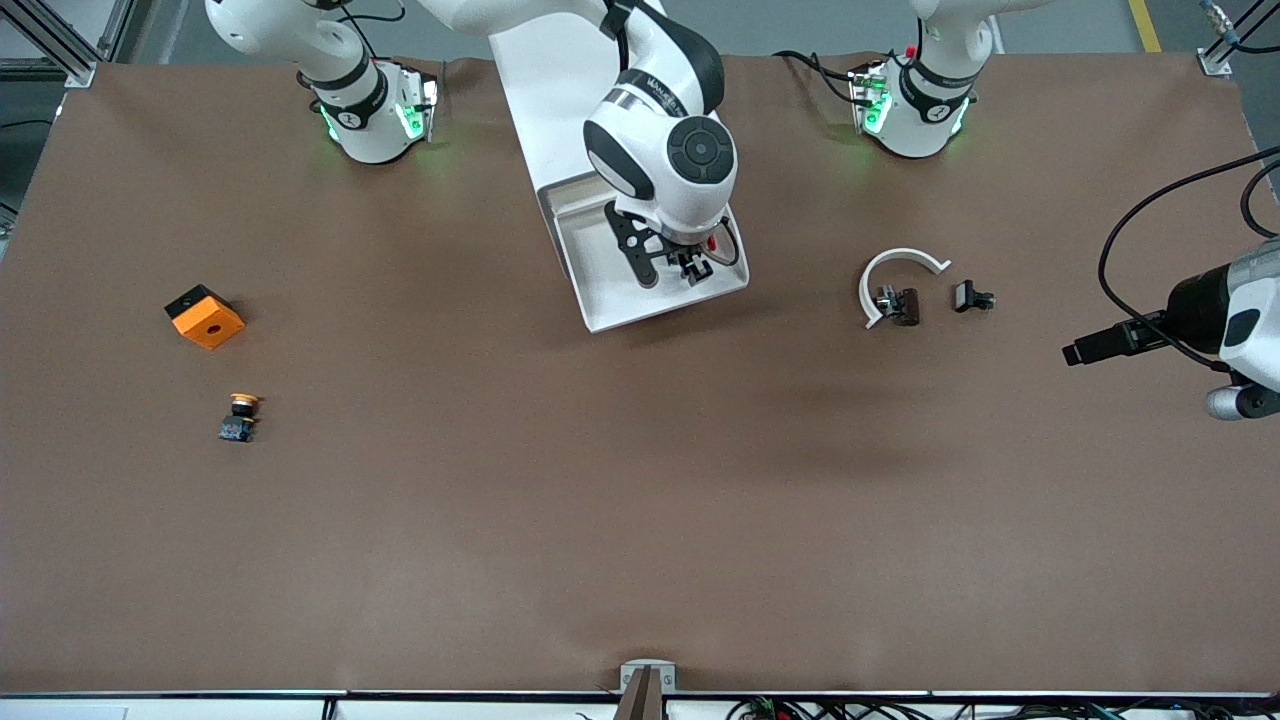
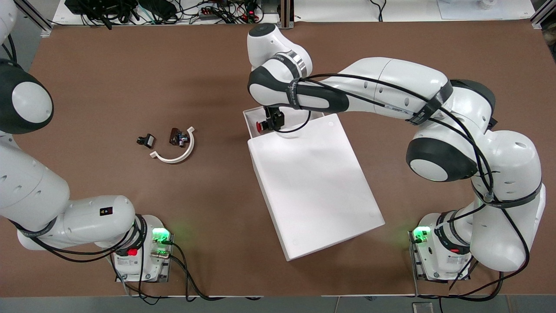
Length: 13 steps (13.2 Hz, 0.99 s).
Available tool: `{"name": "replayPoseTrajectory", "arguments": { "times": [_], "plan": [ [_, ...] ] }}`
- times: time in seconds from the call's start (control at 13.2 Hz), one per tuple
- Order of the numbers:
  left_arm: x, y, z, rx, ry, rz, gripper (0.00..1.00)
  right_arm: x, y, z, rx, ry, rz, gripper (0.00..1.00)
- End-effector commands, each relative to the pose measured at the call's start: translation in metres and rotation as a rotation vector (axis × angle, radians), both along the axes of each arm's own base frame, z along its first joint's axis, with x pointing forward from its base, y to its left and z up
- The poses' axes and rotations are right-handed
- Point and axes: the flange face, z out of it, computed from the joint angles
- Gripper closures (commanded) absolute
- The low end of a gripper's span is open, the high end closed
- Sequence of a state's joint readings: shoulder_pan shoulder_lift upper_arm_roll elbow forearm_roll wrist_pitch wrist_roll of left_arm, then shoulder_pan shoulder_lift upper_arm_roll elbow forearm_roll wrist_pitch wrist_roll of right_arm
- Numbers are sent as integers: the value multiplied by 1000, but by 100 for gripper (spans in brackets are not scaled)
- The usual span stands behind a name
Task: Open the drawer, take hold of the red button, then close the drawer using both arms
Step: 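Lower the right gripper into the drawer and grasp the red-ringed button, then lift the button out with the right gripper while the left gripper approaches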
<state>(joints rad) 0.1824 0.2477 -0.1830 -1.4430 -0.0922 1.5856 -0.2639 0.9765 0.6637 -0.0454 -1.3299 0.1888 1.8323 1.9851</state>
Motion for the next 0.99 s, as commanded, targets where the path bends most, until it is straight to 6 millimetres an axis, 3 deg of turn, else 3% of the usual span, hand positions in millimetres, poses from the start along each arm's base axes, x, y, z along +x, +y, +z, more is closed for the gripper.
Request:
{"name": "replayPoseTrajectory", "arguments": {
  "times": [0.0,0.15,0.23,0.46,0.68,0.76,0.91],
  "plan": [
    [0,1,2,-14,-10,16,0,0,5,-1,-2,-8,11,64],
    [0,0,2,-14,-10,14,0,0,4,0,0,-8,9,95],
    [0,0,2,-14,-10,14,0,1,4,1,1,-8,5,100],
    [1,-1,1,-14,-9,11,0,12,0,16,26,-22,-8,100],
    [5,-8,-7,-18,-9,2,0,36,-9,50,80,-55,0,100],
    [8,-11,-13,-20,-6,-3,0,46,-17,55,96,-58,35,100],
    [14,-29,-24,-27,-10,-28,0,68,-42,86,138,-81,104,100]
  ]
}}
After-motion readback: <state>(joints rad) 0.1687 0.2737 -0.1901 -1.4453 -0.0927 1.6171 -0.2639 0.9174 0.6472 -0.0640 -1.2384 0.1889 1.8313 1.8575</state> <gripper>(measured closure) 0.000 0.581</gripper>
